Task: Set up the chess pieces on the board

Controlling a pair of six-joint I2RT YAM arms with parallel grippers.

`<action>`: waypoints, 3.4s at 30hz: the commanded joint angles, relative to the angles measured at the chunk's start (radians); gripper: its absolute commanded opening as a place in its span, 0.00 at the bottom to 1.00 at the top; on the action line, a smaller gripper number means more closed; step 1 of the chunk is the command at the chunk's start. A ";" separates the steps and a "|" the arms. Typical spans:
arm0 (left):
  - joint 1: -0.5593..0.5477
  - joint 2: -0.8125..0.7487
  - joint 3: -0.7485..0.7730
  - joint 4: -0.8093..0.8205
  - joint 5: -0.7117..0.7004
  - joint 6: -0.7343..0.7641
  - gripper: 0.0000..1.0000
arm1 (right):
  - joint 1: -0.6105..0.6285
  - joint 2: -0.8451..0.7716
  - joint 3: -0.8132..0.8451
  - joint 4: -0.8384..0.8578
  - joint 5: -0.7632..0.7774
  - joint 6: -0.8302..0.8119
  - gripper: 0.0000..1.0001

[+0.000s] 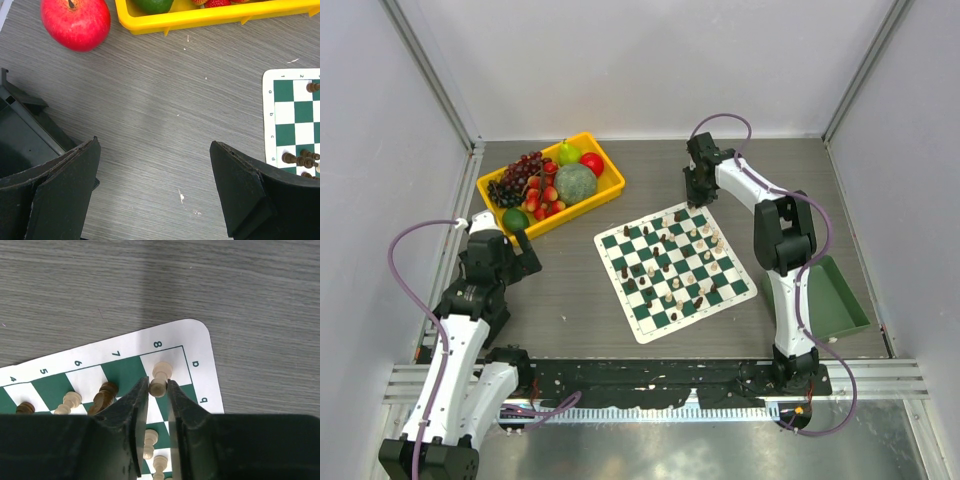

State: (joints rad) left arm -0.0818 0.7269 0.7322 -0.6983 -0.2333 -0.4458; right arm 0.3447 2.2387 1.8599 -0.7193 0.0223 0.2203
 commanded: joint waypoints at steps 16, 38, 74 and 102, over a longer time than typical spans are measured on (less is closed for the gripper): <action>0.004 0.005 0.009 0.037 0.042 -0.010 0.99 | -0.001 -0.218 0.015 -0.022 -0.061 -0.022 0.53; 0.005 0.035 0.003 0.071 0.060 -0.030 0.99 | 0.335 -0.462 -0.401 0.038 -0.067 0.050 0.49; 0.005 0.037 -0.013 0.063 0.045 -0.034 0.99 | 0.464 -0.314 -0.412 0.018 0.008 0.076 0.38; 0.005 0.042 -0.010 0.066 0.058 -0.040 0.99 | 0.289 -0.511 -0.327 -0.003 0.100 0.018 0.08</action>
State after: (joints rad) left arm -0.0818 0.7685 0.7227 -0.6697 -0.1795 -0.4721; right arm 0.7456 1.8095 1.4776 -0.7422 0.0753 0.2626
